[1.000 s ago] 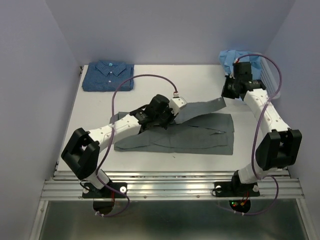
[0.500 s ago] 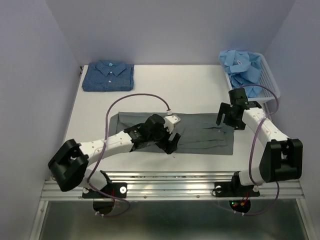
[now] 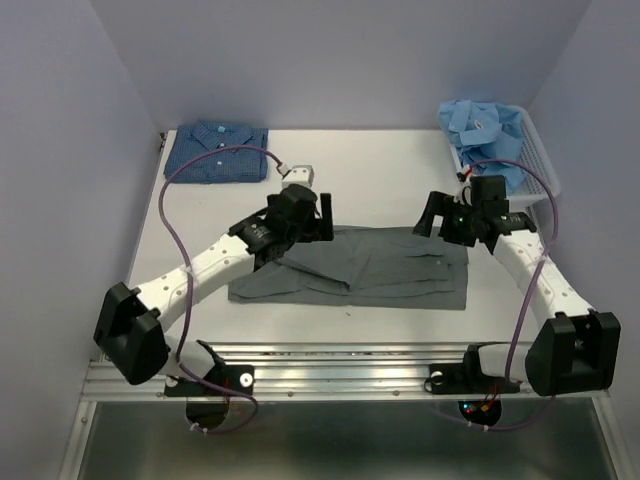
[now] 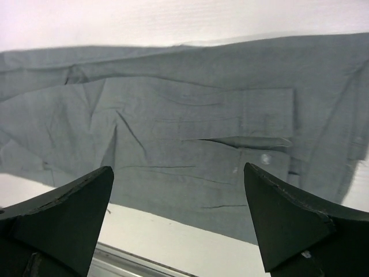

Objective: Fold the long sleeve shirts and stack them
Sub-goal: Fold the shirt

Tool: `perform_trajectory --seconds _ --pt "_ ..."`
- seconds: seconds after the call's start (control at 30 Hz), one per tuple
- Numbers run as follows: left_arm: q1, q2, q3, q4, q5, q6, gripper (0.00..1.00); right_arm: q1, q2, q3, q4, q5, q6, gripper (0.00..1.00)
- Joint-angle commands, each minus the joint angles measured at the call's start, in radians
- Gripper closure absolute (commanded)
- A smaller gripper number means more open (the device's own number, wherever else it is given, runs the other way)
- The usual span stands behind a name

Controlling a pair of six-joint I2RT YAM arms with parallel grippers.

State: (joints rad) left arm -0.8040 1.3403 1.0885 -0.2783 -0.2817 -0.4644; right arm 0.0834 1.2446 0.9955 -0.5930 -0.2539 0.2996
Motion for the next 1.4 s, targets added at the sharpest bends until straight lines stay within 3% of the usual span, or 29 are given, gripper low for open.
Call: perform_trajectory --seconds 0.0,0.1,0.3,0.53,0.63,0.67,0.73,0.77,0.87,0.9,0.97,1.03,1.1,1.27,1.37 --pt "0.146 0.124 -0.001 -0.081 0.041 -0.170 0.01 0.007 0.048 -0.047 0.130 -0.165 -0.002 0.00" --pt "0.213 0.227 -0.056 -0.056 0.124 -0.212 0.01 0.048 0.122 -0.067 0.153 -0.116 -0.005 0.00" --pt "0.223 0.435 -0.053 0.001 0.167 -0.269 0.01 0.108 0.332 -0.044 0.203 0.008 0.006 0.00" --pt "0.215 0.684 0.203 -0.019 0.173 -0.227 0.01 0.151 0.342 -0.173 0.124 0.088 0.028 0.00" --pt "0.215 0.831 0.426 -0.036 0.176 -0.157 0.01 0.194 0.268 -0.236 0.104 0.030 0.062 0.00" --pt "0.213 0.874 0.585 -0.065 0.177 -0.139 0.01 0.241 0.250 -0.265 0.098 0.018 0.075 0.00" --pt "0.213 1.029 0.765 -0.108 0.194 -0.086 0.01 0.297 0.213 -0.284 0.062 -0.042 0.085 0.00" --pt "0.212 1.086 0.970 -0.137 0.226 -0.067 0.01 0.359 0.208 -0.290 0.047 -0.062 0.094 0.00" --pt "0.213 1.328 1.390 -0.238 0.320 -0.033 0.01 0.459 0.184 -0.320 0.039 -0.174 0.148 0.00" --pt "0.216 1.374 1.437 -0.228 0.352 -0.037 0.01 0.522 0.181 -0.330 0.068 -0.195 0.153 0.00" --pt "0.219 1.413 1.450 -0.150 0.374 -0.083 0.01 0.570 0.177 -0.331 0.119 -0.277 0.173 0.00" --pt "0.224 1.344 1.307 0.036 0.412 -0.092 0.01 0.602 0.200 -0.307 0.182 -0.318 0.179 0.00" --pt "0.233 1.314 1.219 0.085 0.418 -0.170 0.01 0.628 0.248 -0.285 0.246 -0.343 0.182 0.00" --pt "0.256 1.425 1.427 0.018 0.415 -0.210 0.01 0.707 0.427 -0.115 0.272 -0.400 0.130 0.00" --pt "0.287 1.404 1.348 0.092 0.440 -0.267 0.01 0.717 0.501 -0.046 0.303 -0.410 0.124 0.00"
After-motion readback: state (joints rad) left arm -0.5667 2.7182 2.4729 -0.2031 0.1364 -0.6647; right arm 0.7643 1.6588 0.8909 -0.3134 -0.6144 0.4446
